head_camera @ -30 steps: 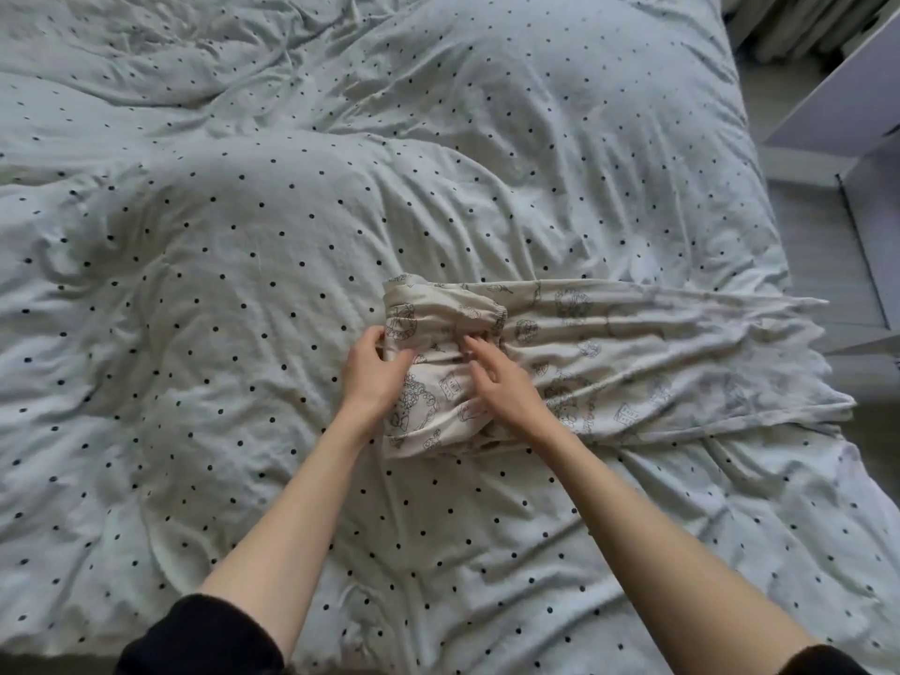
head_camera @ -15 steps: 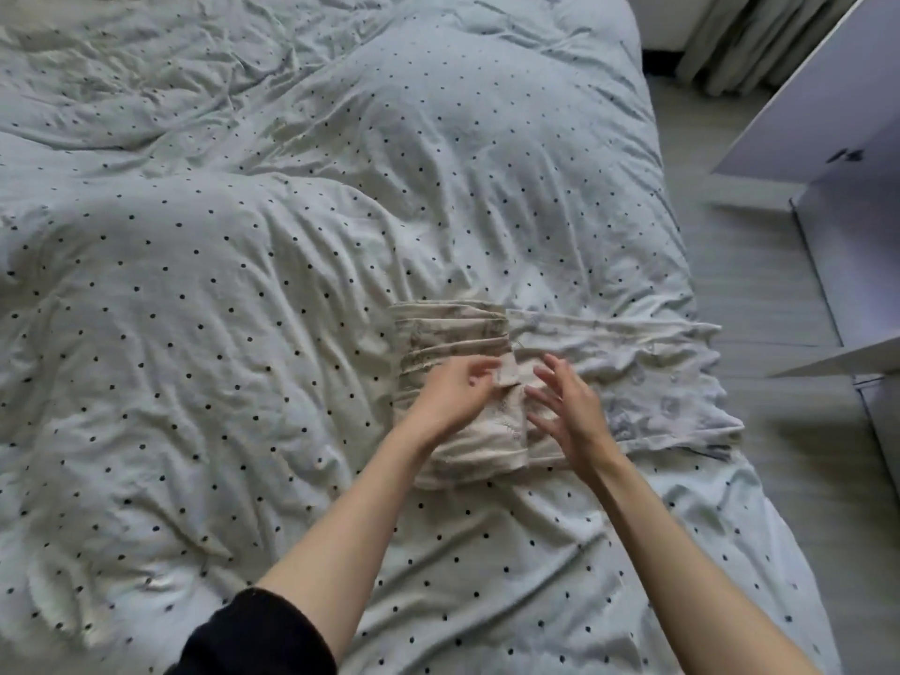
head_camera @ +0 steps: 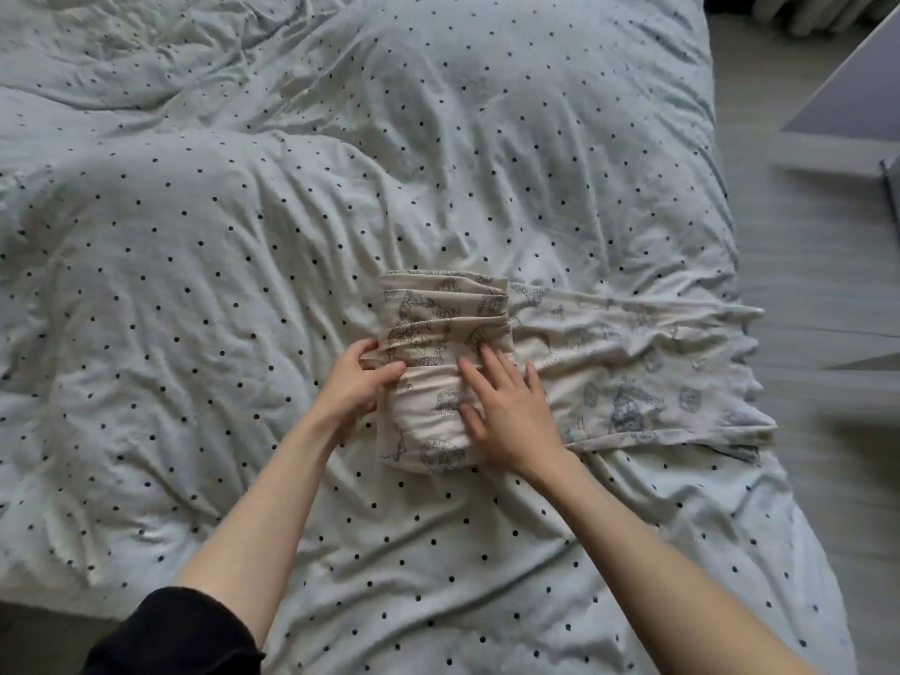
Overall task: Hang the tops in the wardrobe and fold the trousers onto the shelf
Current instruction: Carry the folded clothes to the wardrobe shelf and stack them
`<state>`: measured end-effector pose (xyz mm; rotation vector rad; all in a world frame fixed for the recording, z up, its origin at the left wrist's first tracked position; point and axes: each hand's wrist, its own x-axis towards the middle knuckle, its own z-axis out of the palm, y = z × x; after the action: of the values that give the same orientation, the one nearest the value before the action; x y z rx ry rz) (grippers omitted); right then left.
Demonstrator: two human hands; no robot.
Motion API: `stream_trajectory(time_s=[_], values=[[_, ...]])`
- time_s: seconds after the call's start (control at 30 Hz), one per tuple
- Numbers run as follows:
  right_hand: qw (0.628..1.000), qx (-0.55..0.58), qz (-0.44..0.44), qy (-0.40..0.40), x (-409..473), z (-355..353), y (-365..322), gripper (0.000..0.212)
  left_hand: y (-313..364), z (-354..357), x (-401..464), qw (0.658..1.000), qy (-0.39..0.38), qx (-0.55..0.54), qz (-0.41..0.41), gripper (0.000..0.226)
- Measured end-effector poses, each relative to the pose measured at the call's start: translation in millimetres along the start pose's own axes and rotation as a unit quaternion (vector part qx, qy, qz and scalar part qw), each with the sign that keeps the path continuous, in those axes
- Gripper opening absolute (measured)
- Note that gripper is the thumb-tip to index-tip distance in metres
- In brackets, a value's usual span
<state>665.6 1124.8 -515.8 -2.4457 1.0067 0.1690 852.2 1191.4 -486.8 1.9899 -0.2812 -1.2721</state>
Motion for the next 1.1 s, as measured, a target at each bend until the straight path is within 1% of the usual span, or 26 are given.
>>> stream_trajectory(time_s=[0.07, 0.13, 0.23, 0.27, 0.3, 0.37, 0.43, 0.57, 0.67, 0.73, 0.83, 0.87, 0.9, 0.97, 1.03, 1.07, 1.1], values=[[1.0, 0.017, 0.007, -0.013, 2.0, -3.6, 3.7, 0.053, 8.2, -6.5, -1.4, 0.999, -0.026, -0.031, -0.026, 0.043], [0.998, 0.068, 0.016, -0.004, 2.0, -9.8, 4.2, 0.048, 17.0, -12.0, -4.8, 0.997, -0.053, -0.05, -0.037, 0.036], [0.991, 0.122, 0.013, 0.057, -0.4, -17.3, -0.6, 0.041, 29.1, -10.5, -11.7, 0.993, -0.094, -0.063, -0.036, 0.036], [0.987, 0.146, 0.022, 0.064, -2.4, -19.8, -3.2, 0.04, 33.8, -7.1, -15.4, 0.992, -0.102, -0.069, -0.031, 0.036], [0.98, 0.186, 0.041, 0.055, -4.8, -24.7, -5.7, 0.041, 39.5, -2.2, -20.1, 0.991, -0.106, -0.075, -0.022, 0.035], [0.955, 0.285, 0.077, 0.006, -5.6, -33.6, -12.0, 0.043, 47.6, 4.8, -26.5, 0.992, -0.098, -0.083, -0.003, 0.034], [0.933, 0.351, 0.08, -0.018, -5.0, -40.1, -19.5, 0.044, 54.1, 5.5, -33.0, 0.994, -0.085, -0.073, 0.013, 0.034], [0.892, 0.447, 0.056, -0.041, -4.7, -58.6, -48.8, 0.046, 68.7, -13.0, -50.2, 0.996, -0.064, -0.054, 0.038, 0.031], [0.865, 0.496, 0.024, -0.072, 5.8, -68.5, -83.1, 0.046, 82.9, -45.2, -64.2, 0.997, -0.029, -0.048, 0.058, 0.031], [0.848, 0.52, 0.002, -0.099, 15.3, -70.3, -108.2, 0.046, 90.7, -70.3, -74.1, 0.997, 0.001, -0.019, 0.073, 0.031], [0.8, 0.584, 0.003, -0.14, 25.5, -68.9, -126.1, 0.046, 95.4, -87.9, -82.6, 0.995, 0.042, 0.013, 0.092, 0.029], [0.788, 0.598, 0.005, -0.147, 27.7, -68.2, -124.1, 0.046, 95.9, -87.6, -83.4, 0.994, 0.052, 0.011, 0.098, 0.029], [0.786, 0.599, 0.008, -0.155, 30.4, -67.0, -122.8, 0.045, 94.3, -88.0, -83.7, 0.993, 0.061, 0.009, 0.099, 0.029], [0.792, 0.588, 0.034, -0.157, 31.3, -67.4, -105.2, 0.043, 90.3, -74.2, -80.3, 0.993, 0.054, 0.028, 0.099, 0.032], [0.782, 0.604, 0.082, -0.128, 25.8, -68.6, -73.1, 0.036, 82.5, -43.8, -73.2, 0.992, 0.026, 0.066, 0.105, 0.032], [0.77, 0.619, 0.111, -0.105, 20.5, -70.0, -54.2, 0.032, 78.3, -24.7, -69.6, 0.991, 0.008, 0.075, 0.111, 0.031], [0.76, 0.63, 0.141, -0.076, 14.5, -72.3, -37.8, 0.032, 75.3, -7.8, -67.6, 0.991, -0.013, 0.074, 0.115, 0.031]])
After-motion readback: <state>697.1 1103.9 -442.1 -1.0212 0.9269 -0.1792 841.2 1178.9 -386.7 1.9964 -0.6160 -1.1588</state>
